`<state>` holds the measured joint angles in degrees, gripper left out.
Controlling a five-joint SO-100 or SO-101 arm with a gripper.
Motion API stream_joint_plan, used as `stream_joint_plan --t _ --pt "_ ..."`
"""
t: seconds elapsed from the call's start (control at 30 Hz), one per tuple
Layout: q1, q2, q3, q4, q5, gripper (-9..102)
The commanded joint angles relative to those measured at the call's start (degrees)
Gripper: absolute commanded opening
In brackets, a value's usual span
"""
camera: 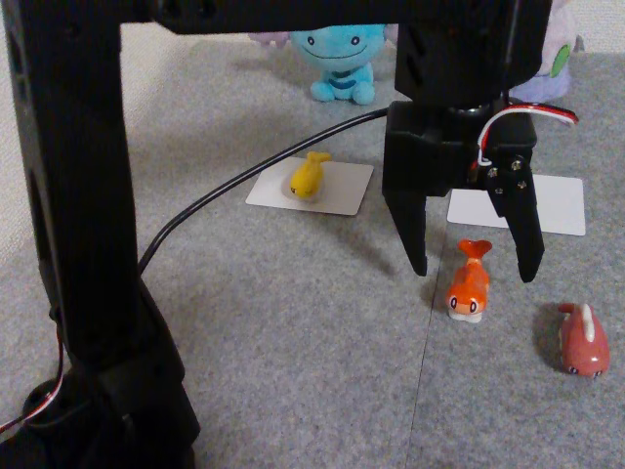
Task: Wooper wants to eat egg sudhi, and Goomy wants to eat shrimp sushi
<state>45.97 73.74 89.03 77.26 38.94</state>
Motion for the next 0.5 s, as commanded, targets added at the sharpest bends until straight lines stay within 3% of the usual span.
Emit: stream_joint_plan --t 0.0,0.2,0.47 --pt "0.5 -1.4 0.4 -1.4 0.3 31" --pt "0.6 -1.5 0.5 -1.8 0.3 30" --pt "0.6 -1.8 0.5 -2.0 -0.2 15"
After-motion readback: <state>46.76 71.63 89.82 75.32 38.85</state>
